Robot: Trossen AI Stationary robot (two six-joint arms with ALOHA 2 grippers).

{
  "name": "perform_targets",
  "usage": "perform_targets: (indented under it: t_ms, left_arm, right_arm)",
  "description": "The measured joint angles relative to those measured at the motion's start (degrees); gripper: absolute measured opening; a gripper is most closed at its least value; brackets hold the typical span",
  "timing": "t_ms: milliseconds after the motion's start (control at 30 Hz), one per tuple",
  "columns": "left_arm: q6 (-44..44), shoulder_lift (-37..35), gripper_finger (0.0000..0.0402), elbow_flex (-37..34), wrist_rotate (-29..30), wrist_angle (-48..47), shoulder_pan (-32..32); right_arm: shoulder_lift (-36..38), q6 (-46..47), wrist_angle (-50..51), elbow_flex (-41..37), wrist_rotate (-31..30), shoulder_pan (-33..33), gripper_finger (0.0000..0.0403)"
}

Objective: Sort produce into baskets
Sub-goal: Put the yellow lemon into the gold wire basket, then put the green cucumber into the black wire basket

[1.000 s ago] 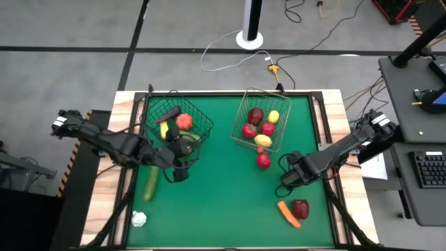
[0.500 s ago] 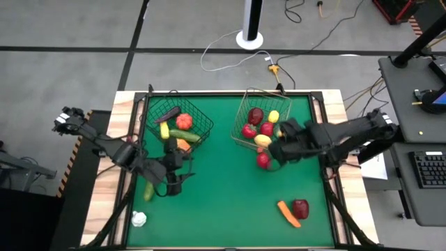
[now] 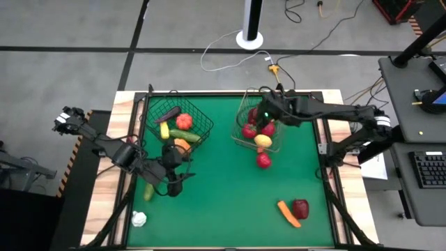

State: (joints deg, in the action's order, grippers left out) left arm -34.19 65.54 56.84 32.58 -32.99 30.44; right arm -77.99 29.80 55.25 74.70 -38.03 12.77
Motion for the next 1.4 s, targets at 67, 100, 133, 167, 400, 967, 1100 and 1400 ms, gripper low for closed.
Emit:
perform_targets:
  t_ms: [67,100,133,167,400,967,1100,1400]
  left_arm:
    - [-3.30,0.00,0.0244,0.00,0.02,-0.46,0.00]
    - [-5.21,0.00,0.0244,0.00,0.02,-0.76,0.00]
    - [-7.45,0.00,0.0244,0.00,-0.02,-1.40,0.02]
    - [-9.66,0.00,0.0244,0.00,-0.07,-1.99,0.14]
    - [-23.58,0.24,0.0244,-2.10,0.89,-4.53,2.79]
    - [-36.49,3.19,0.0244,-2.51,-6.27,-15.70,4.68]
    - [-38.53,5.26,0.0244,-1.79,-14.70,-16.48,4.67]
    - [-53.08,12.72,0.0244,1.60,-29.15,-34.40,5.51]
  right_arm:
    - [-0.88,-2.48,-2.47,-2.57,3.11,3.52,0.0137]
    - [-1.22,-2.69,-3.41,-3.66,5.16,5.04,0.0137]
    - [-1.56,-2.76,-4.22,-4.54,7.16,6.42,0.0137]
    - [-1.81,-2.81,-4.88,-5.27,8.40,7.58,0.0137]
    - [-3.57,-3.54,-9.20,-8.04,9.54,11.17,0.0179]
    - [-1.75,0.24,-9.68,-7.45,12.05,8.26,0.0271]
    - [-0.34,-0.11,-11.67,-7.45,11.08,4.13,0.0268]
    - [1.91,-0.24,-15.47,-7.45,9.52,-3.68,0.0251]
